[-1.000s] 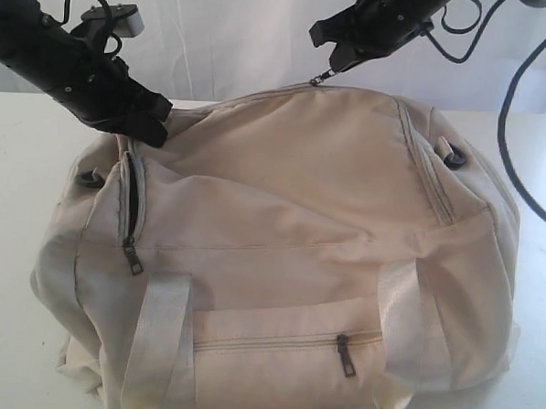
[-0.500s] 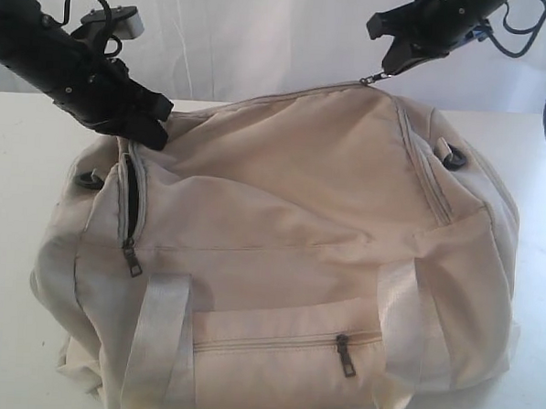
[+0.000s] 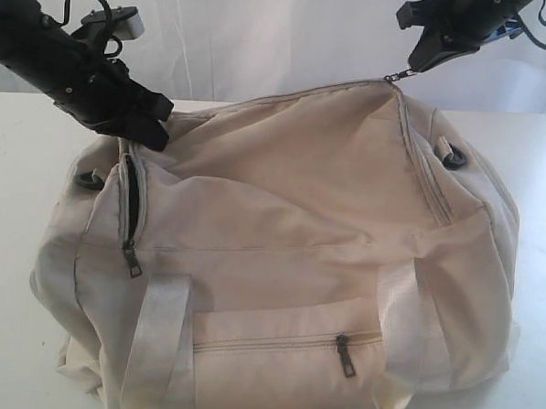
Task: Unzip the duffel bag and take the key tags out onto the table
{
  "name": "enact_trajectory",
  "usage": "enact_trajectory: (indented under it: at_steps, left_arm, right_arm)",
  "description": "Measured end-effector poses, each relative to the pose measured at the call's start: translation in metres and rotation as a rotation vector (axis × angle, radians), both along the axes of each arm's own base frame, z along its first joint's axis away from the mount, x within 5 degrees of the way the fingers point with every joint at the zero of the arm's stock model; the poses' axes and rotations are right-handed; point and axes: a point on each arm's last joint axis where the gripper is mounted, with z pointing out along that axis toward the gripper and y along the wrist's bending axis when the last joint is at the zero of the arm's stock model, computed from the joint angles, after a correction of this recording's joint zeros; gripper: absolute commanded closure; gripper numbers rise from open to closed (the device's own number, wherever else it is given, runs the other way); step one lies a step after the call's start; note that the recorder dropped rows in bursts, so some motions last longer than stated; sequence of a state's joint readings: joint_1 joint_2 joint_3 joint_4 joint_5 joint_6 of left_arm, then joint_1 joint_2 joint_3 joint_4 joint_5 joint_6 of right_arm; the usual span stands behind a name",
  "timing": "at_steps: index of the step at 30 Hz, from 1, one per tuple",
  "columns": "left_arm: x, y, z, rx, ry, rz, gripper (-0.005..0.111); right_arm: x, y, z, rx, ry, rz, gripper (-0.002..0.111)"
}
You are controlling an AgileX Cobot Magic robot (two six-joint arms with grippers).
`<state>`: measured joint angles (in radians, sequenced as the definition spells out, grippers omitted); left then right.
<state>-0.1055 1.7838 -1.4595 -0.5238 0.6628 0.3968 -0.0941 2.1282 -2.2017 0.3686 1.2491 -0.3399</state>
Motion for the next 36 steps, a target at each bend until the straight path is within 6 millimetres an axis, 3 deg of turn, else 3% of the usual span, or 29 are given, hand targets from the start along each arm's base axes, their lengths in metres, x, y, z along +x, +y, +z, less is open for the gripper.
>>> enact_trajectory:
  at_steps: [17,24,30,33,36]
  left_arm:
    - [-0.003,-0.001,-0.001,-0.014,0.036,-0.001,0.107]
    - [-0.003,-0.001,-0.001,-0.014,0.044,-0.006,0.107]
    - [-0.004,-0.001,-0.002,-0.005,0.047,-0.021,0.107]
    - [-0.004,-0.001,-0.002,0.008,0.037,-0.039,0.099]
    - [-0.004,0.000,-0.002,0.034,0.019,-0.070,0.079]
  right_arm:
    - [-0.002,-0.002,0.003,0.003,-0.001,-0.007,0.108]
    - [-0.020,-0.003,0.007,-0.022,0.030,-0.014,0.108]
    - [-0.032,-0.007,-0.010,-0.003,0.077,-0.040,0.108]
    - [-0.031,-0.007,-0.009,0.037,0.054,-0.033,0.108]
    - [-0.028,-0.004,-0.008,0.083,0.026,-0.019,0.108]
